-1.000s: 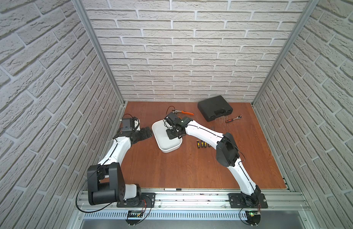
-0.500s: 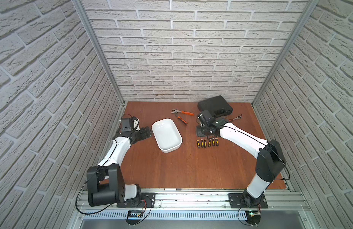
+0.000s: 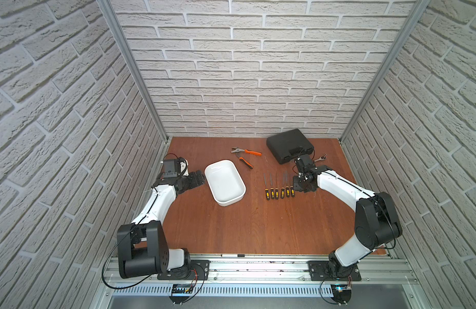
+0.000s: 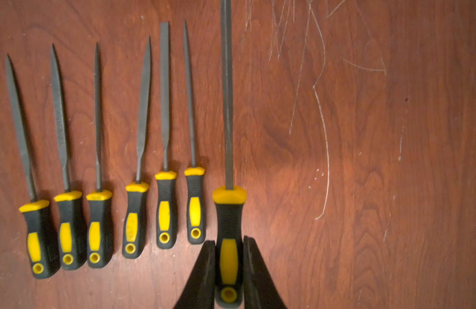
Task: Take the file tool out of the storage box
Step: Place the file tool at the center of the board.
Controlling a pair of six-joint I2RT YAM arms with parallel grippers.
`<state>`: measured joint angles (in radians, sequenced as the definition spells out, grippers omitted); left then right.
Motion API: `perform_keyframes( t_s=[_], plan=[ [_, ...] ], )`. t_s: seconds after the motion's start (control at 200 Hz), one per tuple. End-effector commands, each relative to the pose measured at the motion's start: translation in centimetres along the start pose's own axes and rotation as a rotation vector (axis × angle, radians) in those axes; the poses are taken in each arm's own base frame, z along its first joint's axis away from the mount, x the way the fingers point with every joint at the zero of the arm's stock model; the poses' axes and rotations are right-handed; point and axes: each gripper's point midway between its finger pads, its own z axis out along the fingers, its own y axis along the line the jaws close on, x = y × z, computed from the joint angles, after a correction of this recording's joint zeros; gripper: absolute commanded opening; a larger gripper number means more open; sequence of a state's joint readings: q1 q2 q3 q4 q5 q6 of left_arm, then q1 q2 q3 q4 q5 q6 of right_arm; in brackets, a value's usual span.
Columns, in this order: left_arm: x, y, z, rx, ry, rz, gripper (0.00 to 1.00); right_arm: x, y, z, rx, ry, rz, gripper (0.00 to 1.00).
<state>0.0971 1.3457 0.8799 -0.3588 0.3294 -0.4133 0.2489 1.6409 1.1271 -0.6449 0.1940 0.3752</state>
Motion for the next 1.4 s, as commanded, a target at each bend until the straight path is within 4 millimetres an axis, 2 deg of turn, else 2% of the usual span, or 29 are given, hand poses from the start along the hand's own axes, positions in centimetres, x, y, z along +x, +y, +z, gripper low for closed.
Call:
perform_keyframes(
  t_s=[0.0,0.26,0.81,1.03,1.17,1.295,1.395],
  plan=[
    [-1.0,-0.2,-0.1,0.016,-0.035,0.005,0.93,-1.3,0.3,1.1,-0.027,-0.009,-0.044,0.02],
    [-0.8,0.0,-0.2,0.002,-0.037,0.005,0.93,-1.4,0.6,3.5,-0.031,0.03,-0.07,0.02],
    [-1.0,0.2,-0.3,-0.013,-0.035,0.017,0.93,0.0,0.3,5.2,-0.027,0.062,-0.038,0.04],
    [-1.0,0.1,-0.3,-0.013,-0.033,0.02,0.93,0.6,0.1,5.2,-0.023,0.065,-0.03,0.06],
    [-1.0,0.2,-0.3,-0.013,-0.032,0.02,0.93,0.6,-0.2,4.8,-0.016,0.061,-0.034,0.13],
    [-1.0,0.2,-0.4,-0.017,-0.036,0.02,0.93,0.1,-0.4,4.1,-0.009,0.04,-0.031,0.32],
    [-1.3,0.2,-0.6,-0.019,-0.045,0.024,0.94,-0.7,-0.5,3.2,-0.009,0.016,-0.026,0.42]
  ],
)
